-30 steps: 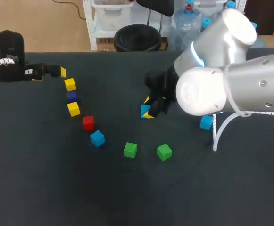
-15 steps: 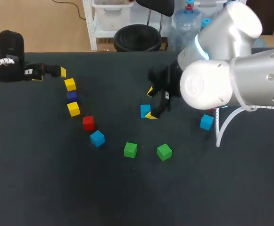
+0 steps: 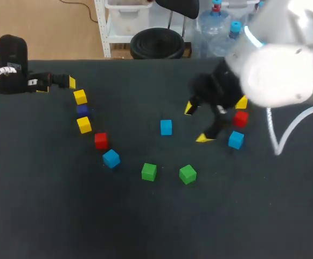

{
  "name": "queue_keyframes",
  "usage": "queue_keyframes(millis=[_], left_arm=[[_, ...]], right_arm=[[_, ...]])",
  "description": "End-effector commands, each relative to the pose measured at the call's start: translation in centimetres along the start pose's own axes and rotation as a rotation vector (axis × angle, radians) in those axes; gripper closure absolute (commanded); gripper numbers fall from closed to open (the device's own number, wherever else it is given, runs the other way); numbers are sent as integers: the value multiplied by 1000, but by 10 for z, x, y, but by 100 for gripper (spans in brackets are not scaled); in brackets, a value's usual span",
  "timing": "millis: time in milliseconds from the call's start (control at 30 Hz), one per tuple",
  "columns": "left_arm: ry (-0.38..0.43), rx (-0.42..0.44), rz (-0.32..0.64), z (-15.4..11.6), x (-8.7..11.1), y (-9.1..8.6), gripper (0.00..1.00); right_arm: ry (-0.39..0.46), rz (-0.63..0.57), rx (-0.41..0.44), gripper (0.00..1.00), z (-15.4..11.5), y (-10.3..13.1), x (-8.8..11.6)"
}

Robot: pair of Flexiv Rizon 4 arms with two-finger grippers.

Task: Place the blue cubes, place green cubes on the blue cubes, place the yellow cubes on the green cubes, then place the red cubes on the yellow cubes, and place purple cube on the red cubes.

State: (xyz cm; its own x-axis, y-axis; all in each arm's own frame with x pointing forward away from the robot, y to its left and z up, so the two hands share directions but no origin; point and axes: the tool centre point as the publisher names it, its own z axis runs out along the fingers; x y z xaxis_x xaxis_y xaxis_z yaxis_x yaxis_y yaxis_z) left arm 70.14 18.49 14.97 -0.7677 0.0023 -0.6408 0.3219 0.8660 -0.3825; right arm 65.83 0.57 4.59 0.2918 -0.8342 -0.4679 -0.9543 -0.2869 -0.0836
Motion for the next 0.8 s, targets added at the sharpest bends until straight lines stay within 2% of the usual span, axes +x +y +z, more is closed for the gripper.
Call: queue_keyframes(millis=[33,167,367,567,800], left_arm=[[1,-1,-1,0,0,0,0],[1,-1,-1,0,0,0,0],[1,-1,-1,0,0,0,0],[1,-1,-1,0,0,0,0],[1,-1,-1,0,0,0,0]], right_arm=[[-30,-151,-117,0,-14,0,16],[-51,-296,-206,0,-17,1,22],[-65,-429,-319,0,-21,6,27],[-63,-475,-429,0,-30,16,36],[-30,-508,-497,0,-38,28,53]])
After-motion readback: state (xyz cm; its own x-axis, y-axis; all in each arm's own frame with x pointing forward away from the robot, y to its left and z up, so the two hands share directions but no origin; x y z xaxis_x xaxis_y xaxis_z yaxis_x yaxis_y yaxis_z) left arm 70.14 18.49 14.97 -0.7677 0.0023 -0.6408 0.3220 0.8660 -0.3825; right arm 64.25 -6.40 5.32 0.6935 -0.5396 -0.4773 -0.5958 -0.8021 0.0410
